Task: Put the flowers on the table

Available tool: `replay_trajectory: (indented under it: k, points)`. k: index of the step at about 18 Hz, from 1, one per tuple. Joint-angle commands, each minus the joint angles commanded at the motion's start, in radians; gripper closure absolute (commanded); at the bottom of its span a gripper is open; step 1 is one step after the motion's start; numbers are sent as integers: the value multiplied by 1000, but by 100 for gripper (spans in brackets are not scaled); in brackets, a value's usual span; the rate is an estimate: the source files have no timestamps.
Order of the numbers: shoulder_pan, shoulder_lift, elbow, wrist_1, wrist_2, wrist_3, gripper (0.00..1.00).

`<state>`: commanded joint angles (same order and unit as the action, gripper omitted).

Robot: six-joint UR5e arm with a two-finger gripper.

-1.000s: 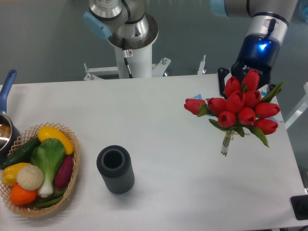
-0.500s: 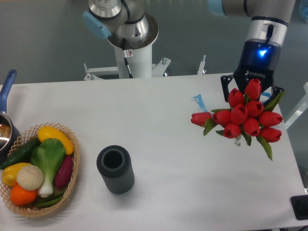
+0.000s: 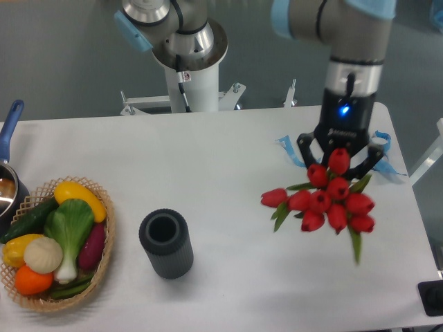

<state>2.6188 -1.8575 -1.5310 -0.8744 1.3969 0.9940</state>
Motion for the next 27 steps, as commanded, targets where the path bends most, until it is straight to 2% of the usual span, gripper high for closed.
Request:
replay_trajectory:
  k: [4,8,9,12,15,18,21,22,24,27]
  points:
    - [-94,-64,2,0,256,2,69]
    - [-140,-152,-1,2,399,0,69]
    - [-161,-188,5,2,462,2,69]
    - [-178,-267,9,3,501,0,69]
    - [-178,-292,0,2,498,0,69]
    - [-178,-324,26,3,499,2,69]
    - [-178,-327,25,3,498,0,56]
    - [-178,-325,22,5,498,2,43]
    - [-178,-315,23,9,498,6,0]
    - [-178,-270,35,14,496,6,0]
